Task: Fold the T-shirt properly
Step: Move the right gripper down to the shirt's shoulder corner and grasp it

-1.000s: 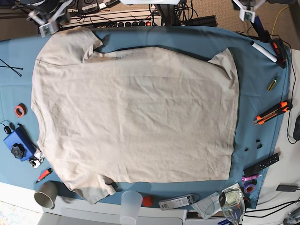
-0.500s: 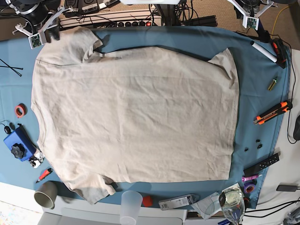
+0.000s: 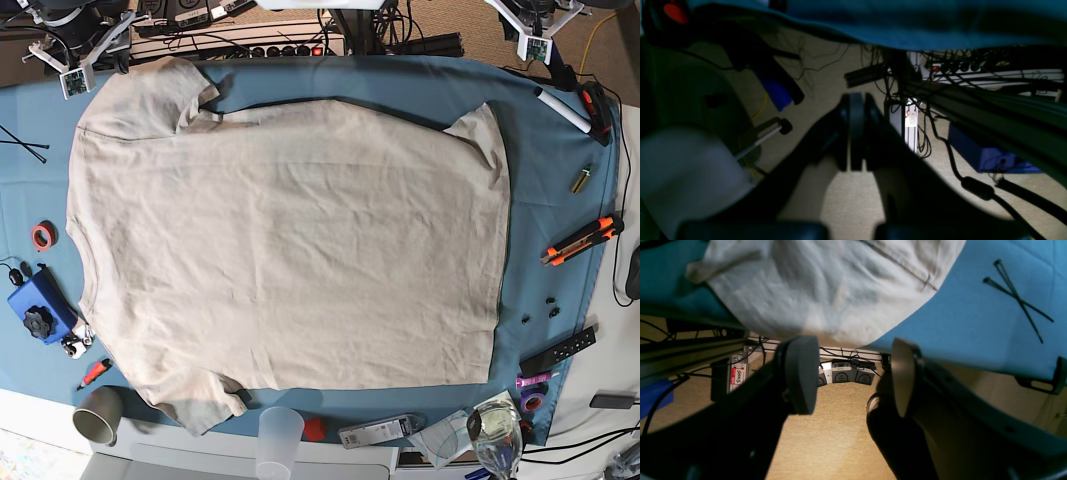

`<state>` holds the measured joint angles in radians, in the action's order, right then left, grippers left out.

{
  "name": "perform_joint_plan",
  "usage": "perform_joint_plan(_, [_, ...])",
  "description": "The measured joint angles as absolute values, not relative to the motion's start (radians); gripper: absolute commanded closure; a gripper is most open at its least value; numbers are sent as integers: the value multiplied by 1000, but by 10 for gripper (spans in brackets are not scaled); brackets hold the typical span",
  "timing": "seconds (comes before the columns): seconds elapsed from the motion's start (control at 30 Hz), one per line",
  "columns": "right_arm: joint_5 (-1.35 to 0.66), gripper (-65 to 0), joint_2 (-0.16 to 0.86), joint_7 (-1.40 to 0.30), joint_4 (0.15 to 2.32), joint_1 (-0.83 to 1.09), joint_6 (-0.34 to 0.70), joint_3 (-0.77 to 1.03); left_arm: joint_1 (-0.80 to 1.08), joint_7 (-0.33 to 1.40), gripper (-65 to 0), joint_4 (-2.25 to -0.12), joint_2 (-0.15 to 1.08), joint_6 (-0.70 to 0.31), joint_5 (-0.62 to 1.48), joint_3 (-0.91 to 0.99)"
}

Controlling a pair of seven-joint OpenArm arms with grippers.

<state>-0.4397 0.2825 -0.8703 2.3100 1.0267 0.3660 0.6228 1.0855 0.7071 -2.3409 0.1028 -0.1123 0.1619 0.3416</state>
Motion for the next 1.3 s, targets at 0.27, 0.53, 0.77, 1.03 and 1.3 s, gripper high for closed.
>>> perform_joint_plan(0.27, [-606,-339,282,-884,2041,903,527,623,1085,707,0,-2341,103,-112,162,342])
perform_joint_plan(0.53, [-656,-339,279,-900,1900,870,596,623,1085,702,0,-2341,102,-112,162,342])
perform_joint_plan(0.77, [-607,-339,280,-874,1836,832,593,623,1085,698,0,-2341,102,-112,162,342])
perform_joint_plan(1.03, [-645,-339,279,-874,1754,771,592,622,1085,696,0,-2341,102,-112,162,342])
perform_joint_plan(1.3, [-677,-339,279,-880,1754,736,619,623,1085,696,0,-2341,102,-112,162,342])
